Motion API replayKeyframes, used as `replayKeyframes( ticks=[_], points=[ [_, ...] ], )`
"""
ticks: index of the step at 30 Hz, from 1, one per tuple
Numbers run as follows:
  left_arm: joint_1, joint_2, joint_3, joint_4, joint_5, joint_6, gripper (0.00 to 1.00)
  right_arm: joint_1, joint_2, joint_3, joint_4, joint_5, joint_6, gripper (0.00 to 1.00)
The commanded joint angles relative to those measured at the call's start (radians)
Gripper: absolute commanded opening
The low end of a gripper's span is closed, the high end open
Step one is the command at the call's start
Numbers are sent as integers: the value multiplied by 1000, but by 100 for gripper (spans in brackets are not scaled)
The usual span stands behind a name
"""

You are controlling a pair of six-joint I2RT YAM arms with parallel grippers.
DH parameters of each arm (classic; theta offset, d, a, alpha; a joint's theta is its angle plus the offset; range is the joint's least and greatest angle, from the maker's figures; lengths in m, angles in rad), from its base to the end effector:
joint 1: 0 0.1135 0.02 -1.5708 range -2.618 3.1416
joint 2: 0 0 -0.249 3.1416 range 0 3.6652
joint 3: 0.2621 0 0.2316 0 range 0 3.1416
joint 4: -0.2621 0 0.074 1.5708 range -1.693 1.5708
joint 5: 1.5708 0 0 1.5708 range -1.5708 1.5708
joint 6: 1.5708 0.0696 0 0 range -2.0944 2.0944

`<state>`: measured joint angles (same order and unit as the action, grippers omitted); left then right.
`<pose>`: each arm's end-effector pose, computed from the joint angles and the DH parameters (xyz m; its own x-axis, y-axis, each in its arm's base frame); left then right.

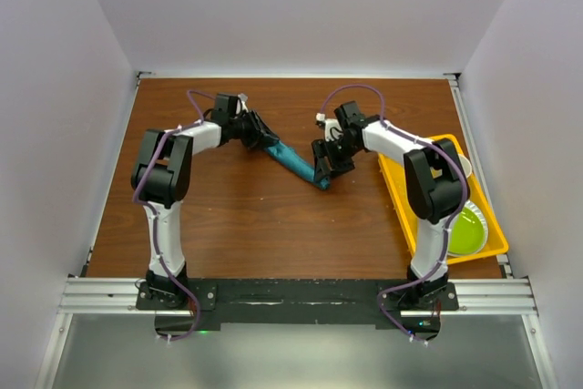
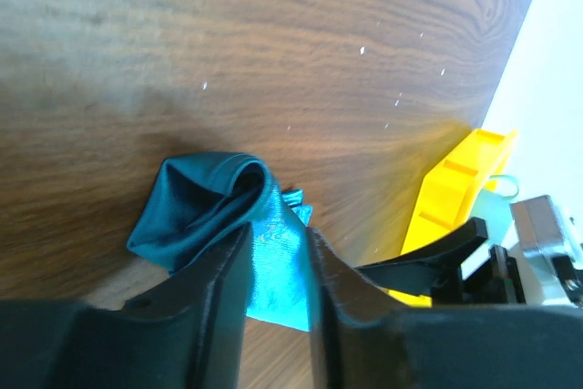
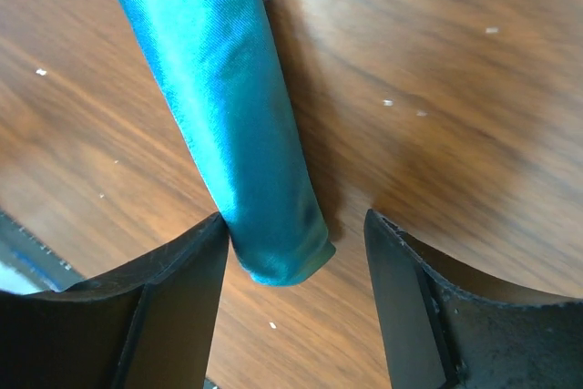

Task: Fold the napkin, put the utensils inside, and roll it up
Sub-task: Roll the napkin with the utensil

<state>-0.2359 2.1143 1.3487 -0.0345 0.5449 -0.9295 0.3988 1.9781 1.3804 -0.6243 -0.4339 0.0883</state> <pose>0.4239 -0.1390 0.1191 -0.8588 -0.4983 -0.1188 -0.2294 0.5813 -0.7807 0.3427 0.1761 0.1370 -0.9054 -0.2947 -0.3056 -0.4065 0.8095 0.4237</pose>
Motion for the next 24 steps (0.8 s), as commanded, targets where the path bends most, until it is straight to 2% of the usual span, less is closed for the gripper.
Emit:
replayKeyframes(
  ticks=[1, 5, 11, 20, 24],
  points=[
    [15, -73, 69, -76, -19, 47, 41, 12, -85, 51, 32, 87, -28, 67],
    [26, -146, 76, -120, -43, 58, 45, 66, -105, 83, 61, 144, -82, 75],
    [49, -269, 6, -225, -135, 57, 48, 210, -41, 189, 52, 348, -226, 83],
    [61, -428, -173, -222, -145, 64, 48, 331, 109, 325, 43, 569, -323, 82],
    [64, -473, -236, -196, -137, 54, 48, 357, 145, 335, 58, 613, -338, 79]
  ],
)
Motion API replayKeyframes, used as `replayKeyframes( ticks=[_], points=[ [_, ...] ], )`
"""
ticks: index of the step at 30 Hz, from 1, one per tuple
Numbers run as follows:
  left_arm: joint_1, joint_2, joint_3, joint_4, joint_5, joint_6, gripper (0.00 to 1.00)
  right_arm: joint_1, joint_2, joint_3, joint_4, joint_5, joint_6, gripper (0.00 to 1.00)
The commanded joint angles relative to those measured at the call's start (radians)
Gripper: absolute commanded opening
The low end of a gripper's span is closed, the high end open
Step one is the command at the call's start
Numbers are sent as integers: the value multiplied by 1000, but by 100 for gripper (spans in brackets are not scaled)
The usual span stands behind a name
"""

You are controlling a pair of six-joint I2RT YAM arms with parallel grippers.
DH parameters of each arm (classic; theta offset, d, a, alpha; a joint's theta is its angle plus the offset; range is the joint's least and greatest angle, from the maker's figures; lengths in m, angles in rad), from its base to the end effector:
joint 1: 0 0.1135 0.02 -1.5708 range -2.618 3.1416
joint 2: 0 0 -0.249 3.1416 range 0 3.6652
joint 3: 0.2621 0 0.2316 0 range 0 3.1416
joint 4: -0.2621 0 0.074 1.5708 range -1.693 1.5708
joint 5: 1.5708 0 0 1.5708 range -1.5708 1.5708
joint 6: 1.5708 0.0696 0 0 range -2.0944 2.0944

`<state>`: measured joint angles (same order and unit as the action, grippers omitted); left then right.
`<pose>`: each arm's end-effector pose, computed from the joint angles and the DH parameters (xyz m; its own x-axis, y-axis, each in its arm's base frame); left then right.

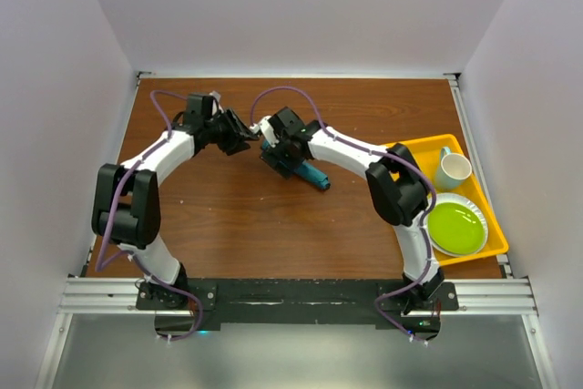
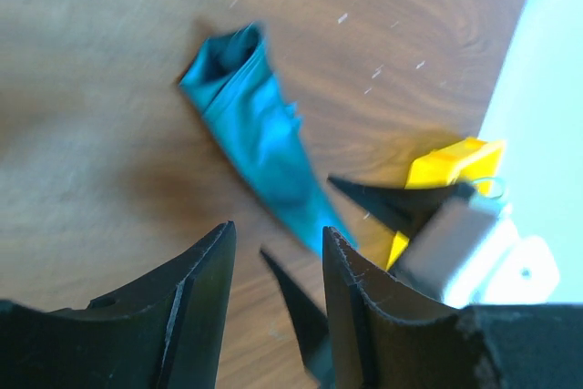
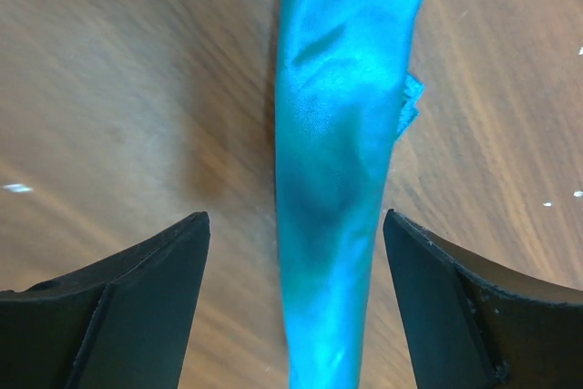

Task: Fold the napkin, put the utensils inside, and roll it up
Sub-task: Roll the napkin with the utensil

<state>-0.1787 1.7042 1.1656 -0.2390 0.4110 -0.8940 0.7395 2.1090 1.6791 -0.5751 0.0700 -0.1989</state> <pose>0.3632 -0.0939 0.2004 -0.7778 -0.5857 -0.2278 -0.2607 0.6305 -0.7311 0.3379 0.3016 0.1675 -0.4840 -0.7083 -0.5139 -0.7551 0.6348 -0.1638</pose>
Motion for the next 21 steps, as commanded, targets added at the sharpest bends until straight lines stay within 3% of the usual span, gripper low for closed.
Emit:
replayKeyframes(
  ticks=[1, 9, 13, 21],
  points=[
    [7, -72, -66, 10, -3, 18, 48, 18, 16, 33, 18, 119, -51, 75],
    [13, -89, -93, 20, 3, 21, 47, 28, 52, -9, 101, 234, -56, 59],
    [25, -86, -96, 21, 14, 30, 47, 27, 85, -4, 107, 255, -53, 41],
    [42, -69, -80, 20, 32, 46, 47, 26, 118, 16, 118, 240, -37, 40]
  ],
)
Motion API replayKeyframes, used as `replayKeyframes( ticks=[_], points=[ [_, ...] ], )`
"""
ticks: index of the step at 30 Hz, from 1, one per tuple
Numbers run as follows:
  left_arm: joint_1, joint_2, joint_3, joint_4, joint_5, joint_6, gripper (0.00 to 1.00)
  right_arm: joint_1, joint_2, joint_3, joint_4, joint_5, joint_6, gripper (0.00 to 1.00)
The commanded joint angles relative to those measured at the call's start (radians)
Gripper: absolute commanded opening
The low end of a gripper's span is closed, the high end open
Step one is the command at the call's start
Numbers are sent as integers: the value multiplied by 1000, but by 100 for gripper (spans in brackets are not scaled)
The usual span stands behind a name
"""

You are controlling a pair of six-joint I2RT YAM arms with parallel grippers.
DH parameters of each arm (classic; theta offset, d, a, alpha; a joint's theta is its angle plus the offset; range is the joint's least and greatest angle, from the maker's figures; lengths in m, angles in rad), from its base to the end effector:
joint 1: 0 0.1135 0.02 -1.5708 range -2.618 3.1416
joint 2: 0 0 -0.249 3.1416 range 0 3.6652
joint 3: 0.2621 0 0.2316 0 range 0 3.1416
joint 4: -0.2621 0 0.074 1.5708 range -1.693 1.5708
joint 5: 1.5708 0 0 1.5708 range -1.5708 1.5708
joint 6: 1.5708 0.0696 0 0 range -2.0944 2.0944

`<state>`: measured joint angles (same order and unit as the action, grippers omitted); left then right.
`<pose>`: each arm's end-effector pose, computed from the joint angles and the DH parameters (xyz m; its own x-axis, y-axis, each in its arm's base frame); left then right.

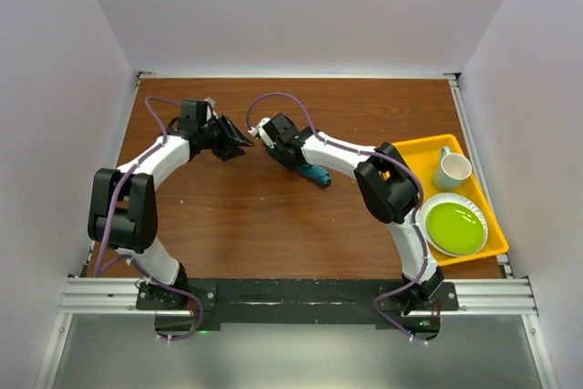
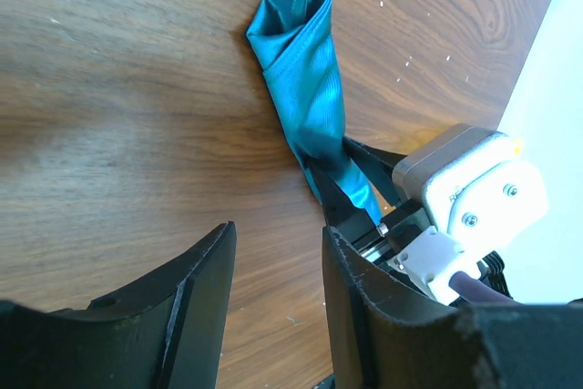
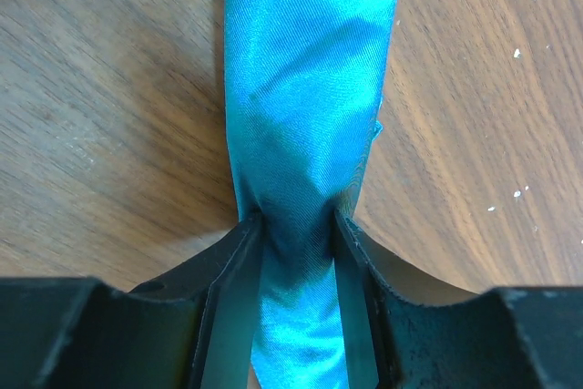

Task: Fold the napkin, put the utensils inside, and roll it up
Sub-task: Roll the napkin with the utensil

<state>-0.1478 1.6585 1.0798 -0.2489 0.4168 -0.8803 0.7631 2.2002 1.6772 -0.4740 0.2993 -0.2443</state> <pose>0.3470 -0.0802 0.1881 -0.7766 -0.5971 -0.2012 -0.3031 0.6339 -0.7115 0.3514 0.3077 0.1370 -0.4572 -0.7570 -0.4668 -0.6754 0.6370 -0.3716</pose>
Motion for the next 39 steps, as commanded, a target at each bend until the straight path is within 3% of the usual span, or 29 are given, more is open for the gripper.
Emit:
replayKeyframes(
  ticks=[1, 8, 16, 24, 29, 34, 39],
  points=[
    [13, -20, 9, 30, 30, 32, 47, 1, 29, 21, 14, 5, 10, 40],
    [22, 1, 11, 49, 62, 30, 47, -21, 15, 55, -26, -187, 75, 23],
    [25, 53, 11, 115, 177, 7, 44, -105, 10, 76, -87, -639, 265, 10],
    [-2, 110, 6, 227, 280, -38, 37, -258, 41, -16, 34, -1063, 534, 10],
    [-48, 158, -1, 382, 321, -127, 34, -329, 84, -126, 270, -1279, 739, 10],
    [-90, 221, 19, 442, 309, -192, 24, -384, 111, -217, 463, -1345, 861, 11],
    [-113, 205, 43, 343, 170, -160, 17, -410, 127, -223, 462, -1356, 846, 12]
  ],
)
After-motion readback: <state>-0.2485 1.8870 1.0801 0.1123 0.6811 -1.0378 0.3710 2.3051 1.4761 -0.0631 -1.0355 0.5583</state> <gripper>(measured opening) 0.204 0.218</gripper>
